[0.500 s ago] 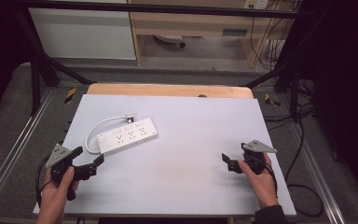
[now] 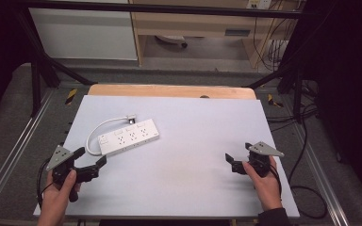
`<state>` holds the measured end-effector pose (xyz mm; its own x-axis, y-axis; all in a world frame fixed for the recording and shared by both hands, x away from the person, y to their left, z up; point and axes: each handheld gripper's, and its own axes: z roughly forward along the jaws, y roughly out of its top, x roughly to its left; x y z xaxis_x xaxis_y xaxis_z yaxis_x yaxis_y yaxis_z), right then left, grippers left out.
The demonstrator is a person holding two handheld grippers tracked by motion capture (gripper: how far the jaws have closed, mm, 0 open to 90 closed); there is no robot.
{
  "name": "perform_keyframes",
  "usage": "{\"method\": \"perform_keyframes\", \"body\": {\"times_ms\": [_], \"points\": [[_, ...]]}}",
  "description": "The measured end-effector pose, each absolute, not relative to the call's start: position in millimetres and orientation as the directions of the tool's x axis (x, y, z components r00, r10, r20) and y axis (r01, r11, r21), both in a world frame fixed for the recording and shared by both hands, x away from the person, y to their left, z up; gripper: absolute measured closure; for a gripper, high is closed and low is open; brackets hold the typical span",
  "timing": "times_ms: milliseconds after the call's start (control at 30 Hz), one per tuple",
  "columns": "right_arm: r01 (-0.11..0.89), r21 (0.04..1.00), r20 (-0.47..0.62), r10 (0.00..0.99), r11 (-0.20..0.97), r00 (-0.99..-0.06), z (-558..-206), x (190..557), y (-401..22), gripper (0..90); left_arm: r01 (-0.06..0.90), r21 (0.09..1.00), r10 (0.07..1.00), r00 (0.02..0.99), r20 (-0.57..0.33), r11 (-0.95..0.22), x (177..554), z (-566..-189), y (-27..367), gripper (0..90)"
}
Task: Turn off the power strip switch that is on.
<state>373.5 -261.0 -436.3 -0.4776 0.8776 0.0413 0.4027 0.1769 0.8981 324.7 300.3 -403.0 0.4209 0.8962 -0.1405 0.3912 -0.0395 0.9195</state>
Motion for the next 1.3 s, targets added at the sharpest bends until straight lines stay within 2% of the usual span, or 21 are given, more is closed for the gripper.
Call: {"method": "perform_keyframes", "body": {"times_ms": [733,1300], "points": [[0.387,0.907,0.044,0.877,0.164,-0.478,-433.1,368.0,-258.8,6.2,0.358,0.933,0.886,0.440,-0.146,-0.024,332.0,-384.0,293.8,6.9],[0.398,0.897,0.033,0.866,0.194,-0.499,-436.0,370.2,-254.5,5.5,0.336,0.942,0.884,0.436,-0.169,0.014,357.9,-358.9,293.7,6.0]]}}
